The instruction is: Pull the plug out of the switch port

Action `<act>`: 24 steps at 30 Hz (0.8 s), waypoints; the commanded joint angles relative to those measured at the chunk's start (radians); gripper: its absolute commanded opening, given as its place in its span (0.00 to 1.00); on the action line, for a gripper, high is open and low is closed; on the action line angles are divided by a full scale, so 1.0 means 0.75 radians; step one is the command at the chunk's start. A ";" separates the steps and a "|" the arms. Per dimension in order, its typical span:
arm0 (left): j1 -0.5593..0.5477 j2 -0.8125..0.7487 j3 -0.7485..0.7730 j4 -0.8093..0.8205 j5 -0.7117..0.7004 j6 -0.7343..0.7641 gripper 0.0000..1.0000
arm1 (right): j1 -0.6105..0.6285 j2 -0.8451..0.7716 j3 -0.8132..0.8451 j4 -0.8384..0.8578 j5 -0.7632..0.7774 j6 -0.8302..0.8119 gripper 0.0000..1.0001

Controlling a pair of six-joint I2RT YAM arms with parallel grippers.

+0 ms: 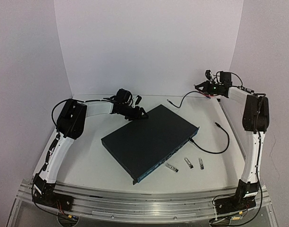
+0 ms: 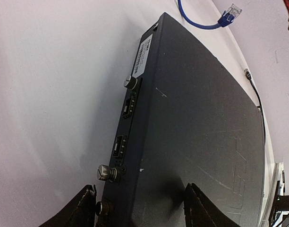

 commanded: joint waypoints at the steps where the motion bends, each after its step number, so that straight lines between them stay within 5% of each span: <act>1: 0.006 0.102 -0.063 -0.189 -0.150 0.017 0.62 | 0.077 0.215 0.170 0.293 0.031 0.069 0.00; 6: 0.007 0.099 -0.065 -0.188 -0.153 0.014 0.63 | 0.127 0.405 0.336 0.402 0.097 0.116 0.07; 12: 0.009 0.079 -0.075 -0.187 -0.170 0.021 0.62 | 0.133 0.489 0.397 0.405 0.137 0.216 0.50; 19: 0.009 0.065 -0.086 -0.187 -0.174 0.035 0.63 | 0.132 0.231 0.125 0.355 0.327 0.169 0.84; 24: 0.009 0.053 -0.103 -0.180 -0.175 0.043 0.63 | 0.124 -0.092 -0.276 0.152 0.354 0.155 0.87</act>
